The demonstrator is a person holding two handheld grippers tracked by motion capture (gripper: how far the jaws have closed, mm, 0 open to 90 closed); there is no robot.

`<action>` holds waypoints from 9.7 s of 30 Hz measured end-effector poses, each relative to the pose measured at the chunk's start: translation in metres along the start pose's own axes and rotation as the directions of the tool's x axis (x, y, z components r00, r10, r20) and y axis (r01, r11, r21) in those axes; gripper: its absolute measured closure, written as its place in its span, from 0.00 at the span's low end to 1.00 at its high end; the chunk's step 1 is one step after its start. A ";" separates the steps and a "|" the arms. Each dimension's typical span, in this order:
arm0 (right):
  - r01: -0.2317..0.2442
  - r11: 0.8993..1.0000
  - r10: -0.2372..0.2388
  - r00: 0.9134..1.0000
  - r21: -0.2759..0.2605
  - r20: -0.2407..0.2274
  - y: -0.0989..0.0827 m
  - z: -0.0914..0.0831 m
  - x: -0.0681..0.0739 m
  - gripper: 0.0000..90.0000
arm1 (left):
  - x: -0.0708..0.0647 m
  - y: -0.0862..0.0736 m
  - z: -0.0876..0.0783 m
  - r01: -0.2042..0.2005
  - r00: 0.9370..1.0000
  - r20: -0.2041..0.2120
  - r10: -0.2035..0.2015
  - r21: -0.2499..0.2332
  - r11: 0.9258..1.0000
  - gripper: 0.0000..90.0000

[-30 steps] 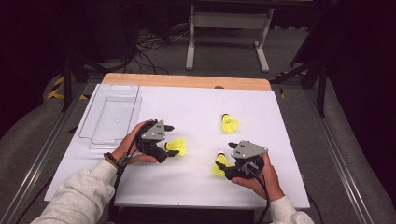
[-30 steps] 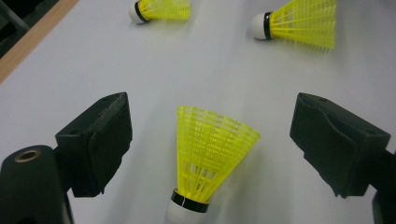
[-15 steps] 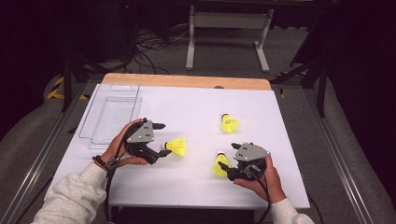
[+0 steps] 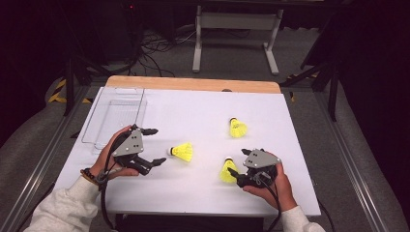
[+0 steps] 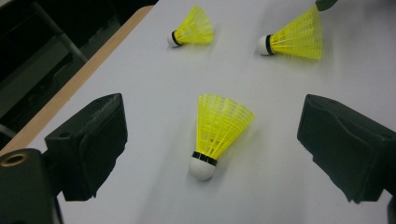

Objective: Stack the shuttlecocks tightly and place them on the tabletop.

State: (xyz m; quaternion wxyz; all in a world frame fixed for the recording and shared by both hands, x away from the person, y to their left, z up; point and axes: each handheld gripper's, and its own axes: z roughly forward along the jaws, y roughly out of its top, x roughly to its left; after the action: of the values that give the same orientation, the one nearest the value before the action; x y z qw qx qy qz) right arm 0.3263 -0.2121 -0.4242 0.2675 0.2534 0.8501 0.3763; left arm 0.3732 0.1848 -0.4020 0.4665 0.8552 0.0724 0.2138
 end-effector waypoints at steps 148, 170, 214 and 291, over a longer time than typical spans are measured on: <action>0.055 0.995 -0.051 0.998 0.086 -0.043 0.001 0.023 0.033 0.31 | -0.027 -0.093 -0.073 0.234 0.969 -0.073 -0.235 -0.023 0.972 0.07; -0.082 0.990 0.095 0.990 0.116 -0.107 0.008 0.070 0.042 0.41 | -0.027 -0.092 -0.070 0.234 0.970 -0.063 -0.234 -0.008 0.972 0.07; 0.007 1.000 -0.007 0.987 0.003 -0.161 0.026 0.072 0.026 1.00 | -0.027 -0.093 -0.068 0.234 0.971 -0.052 -0.233 0.003 0.972 0.07; 0.098 0.993 -0.106 0.981 -0.060 -0.163 0.044 0.059 0.024 0.71 | -0.029 -0.091 -0.071 0.216 0.975 -0.046 -0.216 0.004 0.976 0.07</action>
State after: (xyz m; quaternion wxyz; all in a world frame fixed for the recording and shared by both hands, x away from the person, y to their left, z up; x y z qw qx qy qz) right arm 0.3574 -0.1415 -0.4306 0.2212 0.1703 0.8712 0.4039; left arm 0.3230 0.2803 -0.4531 0.4813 0.8394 0.1763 0.1808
